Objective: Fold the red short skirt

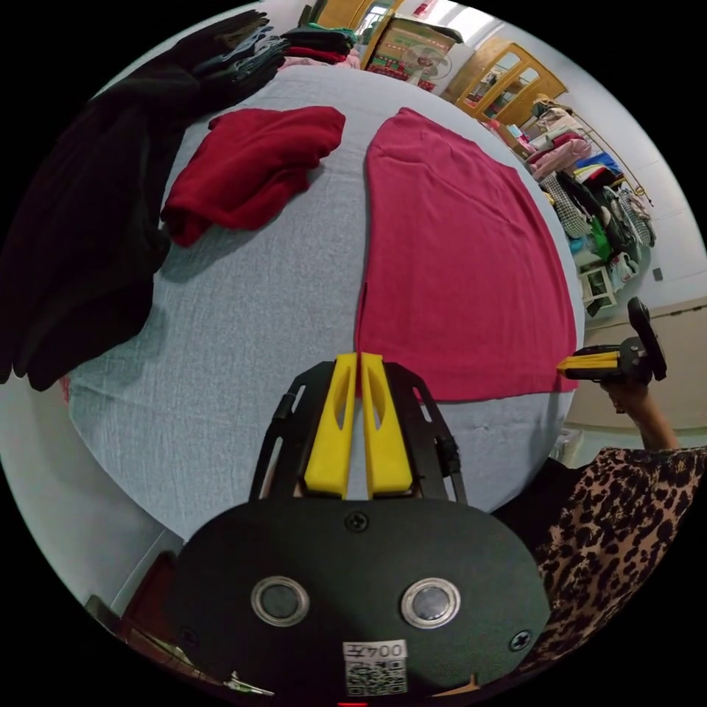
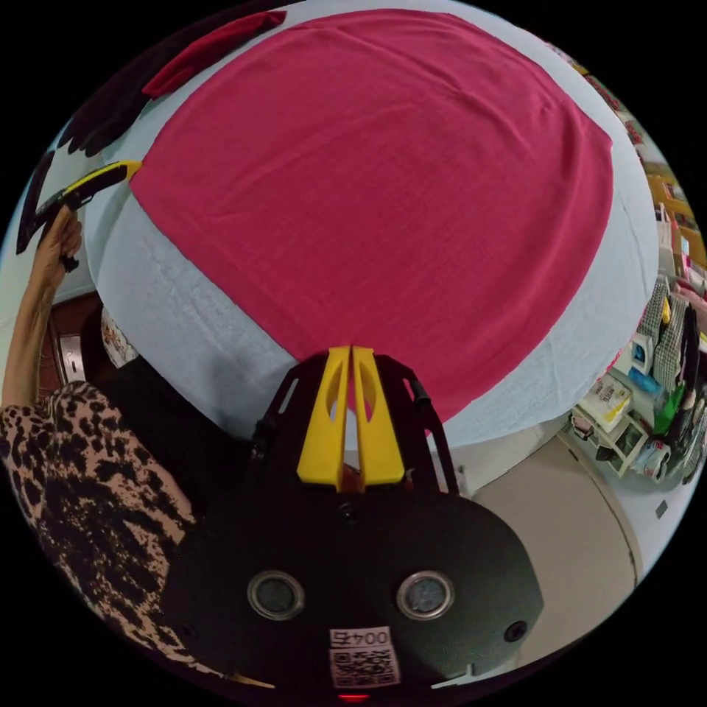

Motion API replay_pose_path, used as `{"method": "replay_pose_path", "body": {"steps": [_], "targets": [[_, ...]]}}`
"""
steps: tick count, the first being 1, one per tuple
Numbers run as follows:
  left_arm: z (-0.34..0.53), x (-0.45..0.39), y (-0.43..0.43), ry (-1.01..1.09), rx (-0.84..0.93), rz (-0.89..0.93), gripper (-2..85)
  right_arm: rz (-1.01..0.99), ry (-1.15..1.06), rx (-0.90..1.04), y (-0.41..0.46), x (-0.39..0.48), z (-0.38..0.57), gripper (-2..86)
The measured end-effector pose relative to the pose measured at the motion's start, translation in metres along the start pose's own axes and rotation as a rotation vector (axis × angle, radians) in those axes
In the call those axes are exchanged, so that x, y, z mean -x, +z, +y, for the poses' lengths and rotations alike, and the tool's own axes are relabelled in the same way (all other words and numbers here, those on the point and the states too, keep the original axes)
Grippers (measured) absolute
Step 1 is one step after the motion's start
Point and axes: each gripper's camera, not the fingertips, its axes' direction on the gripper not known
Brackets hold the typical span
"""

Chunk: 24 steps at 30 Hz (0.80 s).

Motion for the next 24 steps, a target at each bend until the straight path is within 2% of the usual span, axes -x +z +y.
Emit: {"method": "replay_pose_path", "body": {"steps": [6,12,16,20,24], "targets": [[0.006,0.011,0.004,-0.033,-0.014,0.077,1.2,-0.106,0.109,-0.044,-0.022,-0.035,0.026,-0.6],[0.008,0.002,-0.002,-0.031,0.002,-0.01,0.9,-0.197,0.121,-0.152,-0.041,-0.068,0.064,-0.6],[0.024,-0.01,-0.025,-0.085,-0.085,-0.028,0.7,-0.411,0.161,-0.184,-0.051,-0.114,0.089,0.2],[0.024,-0.044,-0.01,-0.07,-0.081,0.076,0.4,-0.4,0.26,-0.404,-0.1,-0.187,0.123,1.9],[0.013,-0.075,0.015,-0.032,-0.016,0.042,0.4,-0.525,0.35,-0.534,-0.131,-0.277,0.129,5.5]]}}
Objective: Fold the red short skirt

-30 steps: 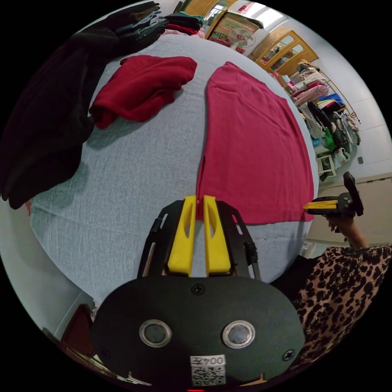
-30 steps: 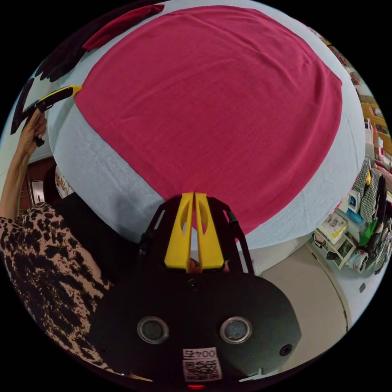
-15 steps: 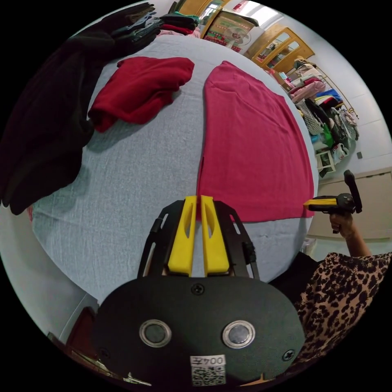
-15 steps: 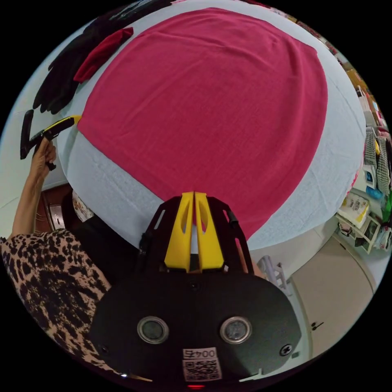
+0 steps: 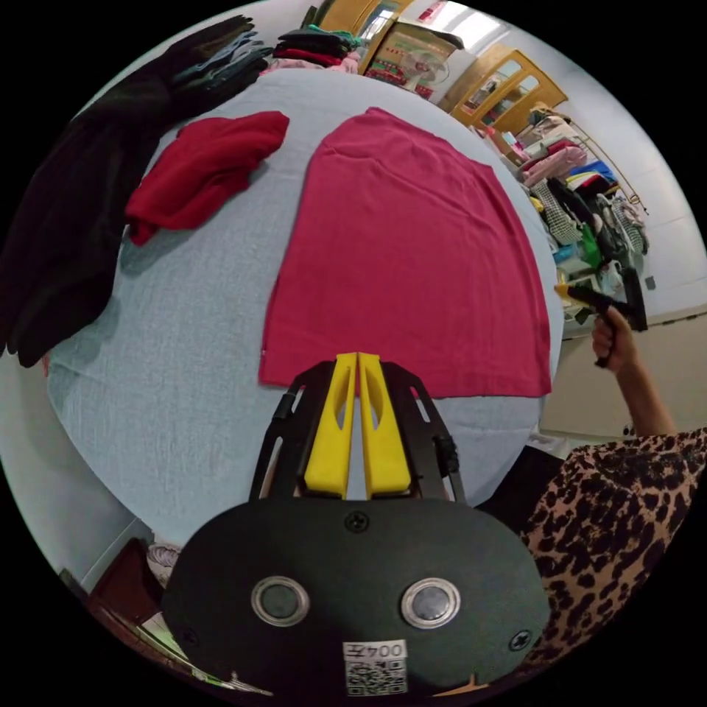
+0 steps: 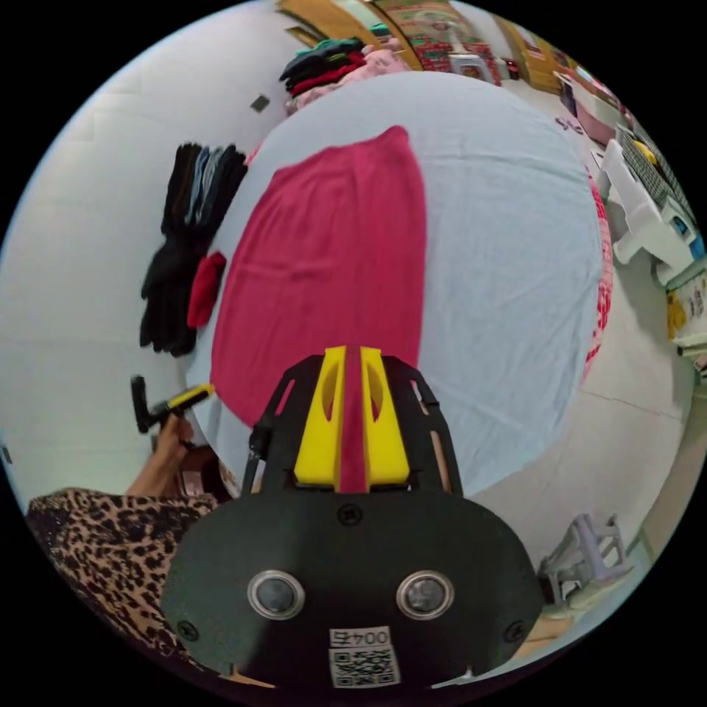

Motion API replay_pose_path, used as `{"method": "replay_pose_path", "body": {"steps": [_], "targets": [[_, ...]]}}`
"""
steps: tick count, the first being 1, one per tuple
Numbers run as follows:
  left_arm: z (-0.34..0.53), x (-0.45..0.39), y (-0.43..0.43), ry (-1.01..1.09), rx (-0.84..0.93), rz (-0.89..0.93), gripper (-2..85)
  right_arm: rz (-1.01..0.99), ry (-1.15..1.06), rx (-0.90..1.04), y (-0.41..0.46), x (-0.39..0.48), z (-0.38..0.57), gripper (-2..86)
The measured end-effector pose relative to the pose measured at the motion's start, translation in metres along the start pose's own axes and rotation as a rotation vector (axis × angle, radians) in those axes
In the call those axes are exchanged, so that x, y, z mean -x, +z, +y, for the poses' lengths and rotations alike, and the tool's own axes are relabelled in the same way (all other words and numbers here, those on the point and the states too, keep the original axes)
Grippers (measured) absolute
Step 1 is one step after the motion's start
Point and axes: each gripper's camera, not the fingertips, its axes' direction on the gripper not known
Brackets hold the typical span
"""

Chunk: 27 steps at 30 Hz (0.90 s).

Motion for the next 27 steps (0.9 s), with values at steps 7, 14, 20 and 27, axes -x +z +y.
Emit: {"method": "replay_pose_path", "body": {"steps": [7,14,20,27], "targets": [[-0.007,-0.014,0.025,-0.042,0.067,-0.046,0.4,-0.025,0.092,-0.007,-0.028,-0.06,-0.077,8.4],[-0.013,-0.023,0.03,-0.057,0.079,-0.074,0.4,-0.071,0.133,0.0,-0.034,-0.077,-0.1,5.1],[-0.016,-0.024,0.033,-0.079,0.073,-0.061,0.4,0.096,0.119,0.023,-0.033,-0.069,-0.102,1.5],[-0.021,-0.029,0.036,-0.066,0.077,-0.071,0.5,0.093,0.071,-0.011,-0.035,-0.057,-0.094,7.0]]}}
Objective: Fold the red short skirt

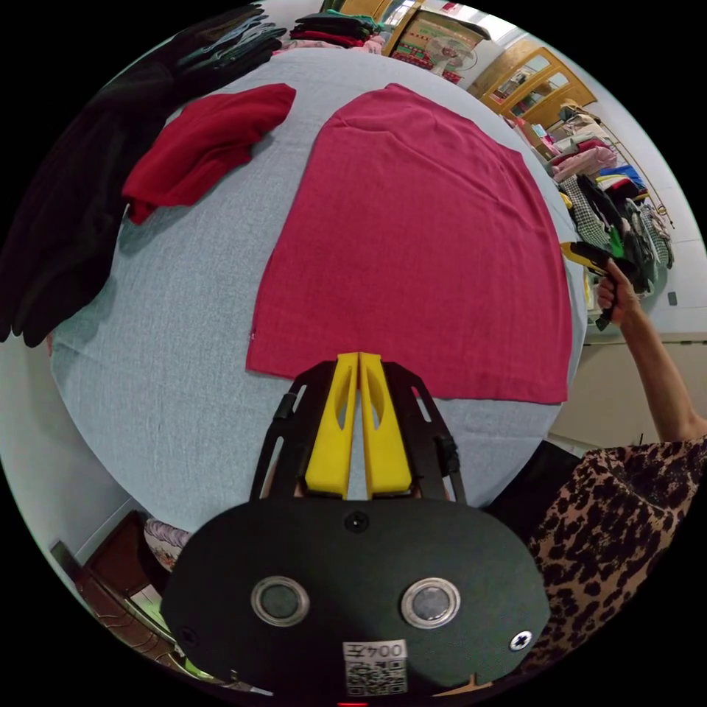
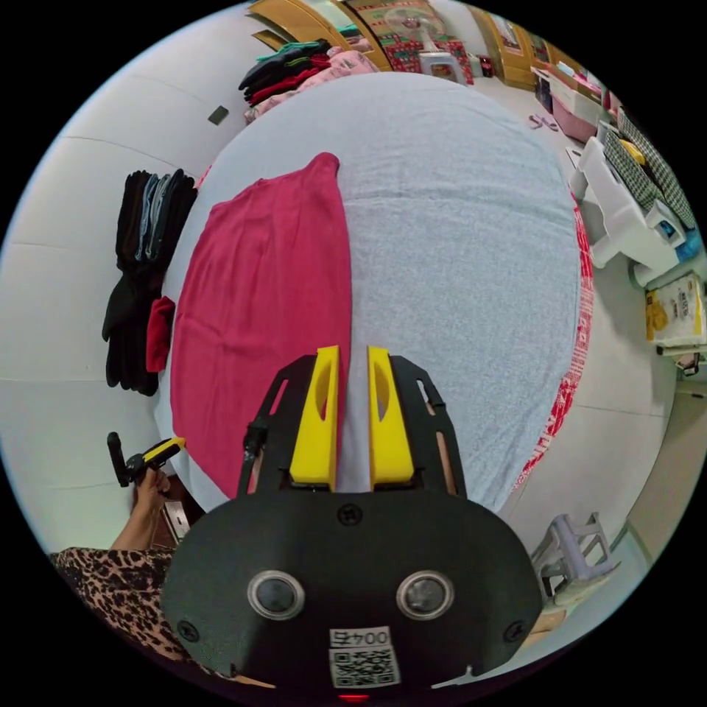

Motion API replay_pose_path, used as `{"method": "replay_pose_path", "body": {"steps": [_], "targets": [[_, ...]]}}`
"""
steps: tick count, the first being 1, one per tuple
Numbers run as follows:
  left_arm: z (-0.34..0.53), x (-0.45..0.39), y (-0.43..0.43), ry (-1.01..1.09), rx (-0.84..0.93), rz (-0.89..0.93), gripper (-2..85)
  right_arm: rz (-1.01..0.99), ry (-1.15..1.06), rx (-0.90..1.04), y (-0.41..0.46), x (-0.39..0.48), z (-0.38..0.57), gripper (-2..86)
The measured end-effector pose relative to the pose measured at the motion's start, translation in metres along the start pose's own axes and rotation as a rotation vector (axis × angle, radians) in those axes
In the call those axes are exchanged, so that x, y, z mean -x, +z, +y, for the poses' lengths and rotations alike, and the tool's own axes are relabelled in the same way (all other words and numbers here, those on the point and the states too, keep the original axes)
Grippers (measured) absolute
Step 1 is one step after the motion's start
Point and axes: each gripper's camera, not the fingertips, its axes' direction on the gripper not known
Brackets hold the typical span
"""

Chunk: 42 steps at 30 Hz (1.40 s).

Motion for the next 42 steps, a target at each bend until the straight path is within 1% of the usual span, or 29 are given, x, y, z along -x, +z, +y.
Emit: {"method": "replay_pose_path", "body": {"steps": [3,5,7,10,12,15,18,20,22,24,25,26,29,31,35,39,42], "targets": [[-0.002,0.0,0.001,0.004,0.0,0.009,0.6,0.018,-0.052,-0.057,-0.001,0.018,-0.004,7.3],[-0.004,-0.001,0.002,0.008,0.001,0.009,0.6,-0.029,-0.11,-0.096,0.003,0.034,-0.015,7.7],[-0.005,-0.003,0.002,0.009,-0.001,0.003,0.6,-0.033,-0.129,-0.076,0.014,0.044,-0.025,8.2],[-0.007,-0.007,0.003,0.009,-0.003,-0.013,0.5,0.036,-0.086,0.004,0.037,0.046,-0.035,7.8],[-0.009,-0.01,0.004,0.014,0.001,-0.026,0.5,0.036,-0.094,-0.001,0.036,0.055,-0.029,7.9],[-0.013,-0.014,0.004,0.016,0.014,-0.042,0.5,0.007,-0.202,0.034,0.035,0.095,-0.001,8.9],[-0.017,-0.016,0.005,0.021,0.027,-0.051,0.4,0.03,-0.326,0.161,0.066,0.146,0.05,10.0],[-0.018,-0.018,0.005,0.031,0.027,-0.057,0.4,0.09,-0.386,0.279,0.102,0.177,0.092,10.2],[-0.018,-0.019,0.006,0.04,0.022,-0.061,0.4,0.139,-0.408,0.342,0.127,0.195,0.116,10.6],[-0.018,-0.02,0.006,0.05,0.016,-0.067,0.4,0.202,-0.437,0.375,0.148,0.21,0.135,10.7],[-0.018,-0.021,0.006,0.059,0.013,-0.073,0.4,0.265,-0.45,0.396,0.163,0.217,0.143,10.0],[-0.018,-0.022,0.006,0.065,0.01,-0.078,0.4,0.32,-0.464,0.36,0.168,0.225,0.148,8.5],[-0.018,-0.022,0.007,0.077,0.003,-0.084,0.4,0.421,-0.459,0.372,0.189,0.237,0.146,6.5],[-0.017,-0.021,0.007,0.081,-0.002,-0.08,0.4,0.446,-0.45,0.396,0.2,0.243,0.142,6.1],[-0.016,-0.015,0.007,0.085,-0.015,-0.049,0.3,0.473,-0.457,0.426,0.221,0.254,0.139,5.7],[-0.015,-0.01,0.003,0.096,-0.014,-0.035,0.4,0.48,-0.419,0.436,0.237,0.259,0.134,5.6],[-0.016,-0.006,-0.02,0.098,-0.102,-0.004,0.5,0.463,-0.415,0.437,0.246,0.259,0.132,5.6]]}}
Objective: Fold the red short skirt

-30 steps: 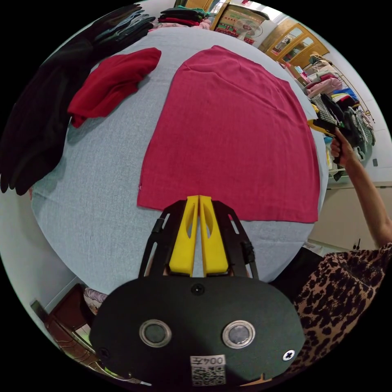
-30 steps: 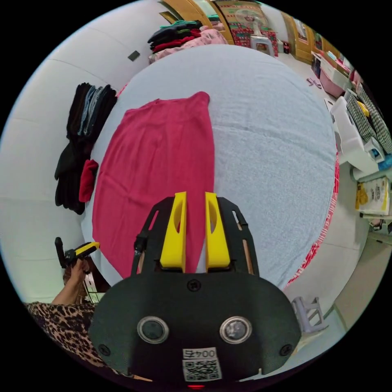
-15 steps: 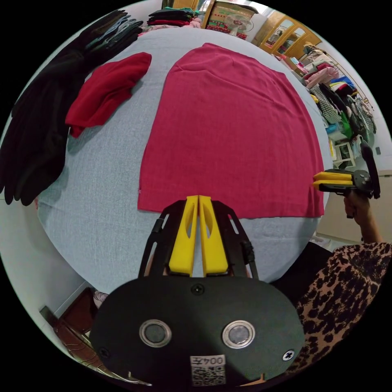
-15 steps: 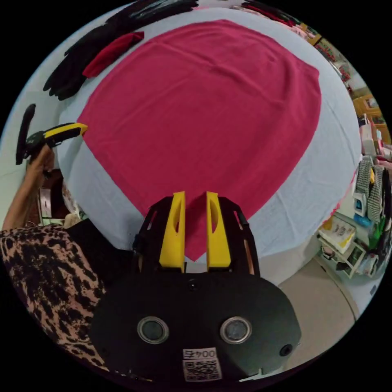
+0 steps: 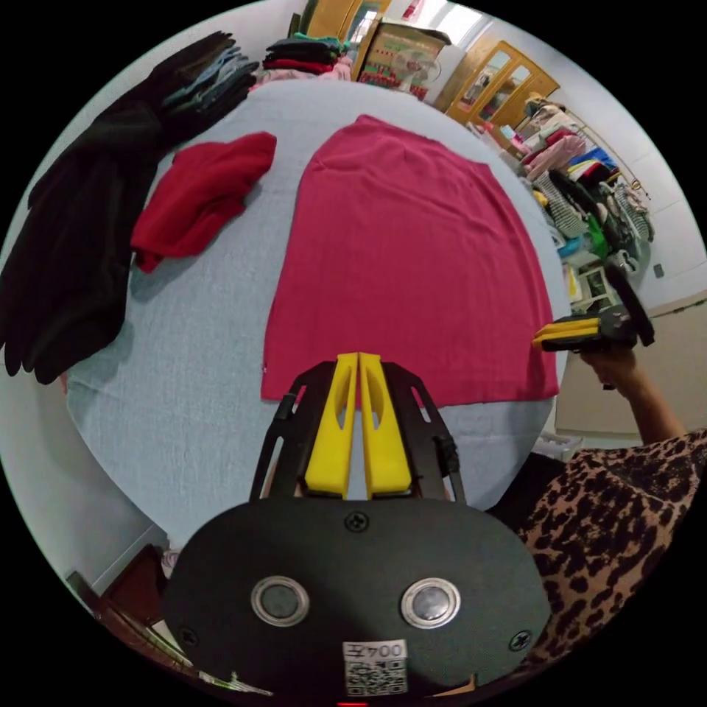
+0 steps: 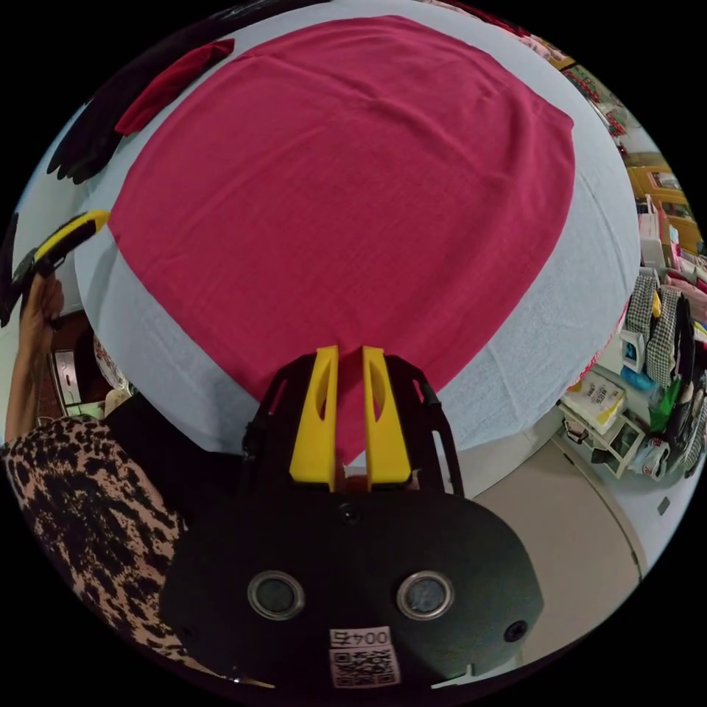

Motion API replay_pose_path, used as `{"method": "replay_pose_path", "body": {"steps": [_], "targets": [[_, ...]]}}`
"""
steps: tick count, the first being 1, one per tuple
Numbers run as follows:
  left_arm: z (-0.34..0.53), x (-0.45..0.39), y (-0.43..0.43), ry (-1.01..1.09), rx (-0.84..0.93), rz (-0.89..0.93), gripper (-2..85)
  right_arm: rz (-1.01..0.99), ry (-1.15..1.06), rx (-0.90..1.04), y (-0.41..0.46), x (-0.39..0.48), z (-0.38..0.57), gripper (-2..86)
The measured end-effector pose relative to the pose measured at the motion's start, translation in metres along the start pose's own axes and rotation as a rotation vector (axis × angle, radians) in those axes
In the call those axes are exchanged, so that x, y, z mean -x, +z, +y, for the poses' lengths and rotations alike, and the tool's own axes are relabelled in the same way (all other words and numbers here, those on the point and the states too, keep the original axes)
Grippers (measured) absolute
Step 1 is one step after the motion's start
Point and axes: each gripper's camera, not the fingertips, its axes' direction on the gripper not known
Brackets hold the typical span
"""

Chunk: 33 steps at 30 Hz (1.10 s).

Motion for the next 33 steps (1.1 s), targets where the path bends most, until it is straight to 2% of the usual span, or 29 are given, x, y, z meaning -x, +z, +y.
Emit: {"method": "replay_pose_path", "body": {"steps": [6,11,16,20,28,33], "targets": [[-0.06,0.018,-0.027,0.052,-0.114,0.037,0.6,-0.015,-0.042,0.035,0.013,0.003,-0.018,4.0],[-0.166,0.036,-0.031,0.084,-0.191,0.086,0.8,0.025,-0.07,0.049,0.025,0.013,-0.03,3.4],[-0.27,0.026,-0.004,0.202,-0.116,0.056,1.9,0.038,-0.093,0.065,0.034,0.017,-0.039,3.3],[-0.334,0.024,0.026,0.188,-0.072,0.036,4.0,-0.02,-0.083,0.062,0.039,0.006,-0.045,3.2],[-0.392,0.016,0.064,0.152,-0.055,0.075,6.0,-0.005,-0.111,0.064,0.049,0.005,-0.053,3.2],[-0.405,0.009,0.084,0.157,-0.033,0.052,3.0,0.004,-0.123,0.063,0.053,0.004,-0.056,3.2]]}}
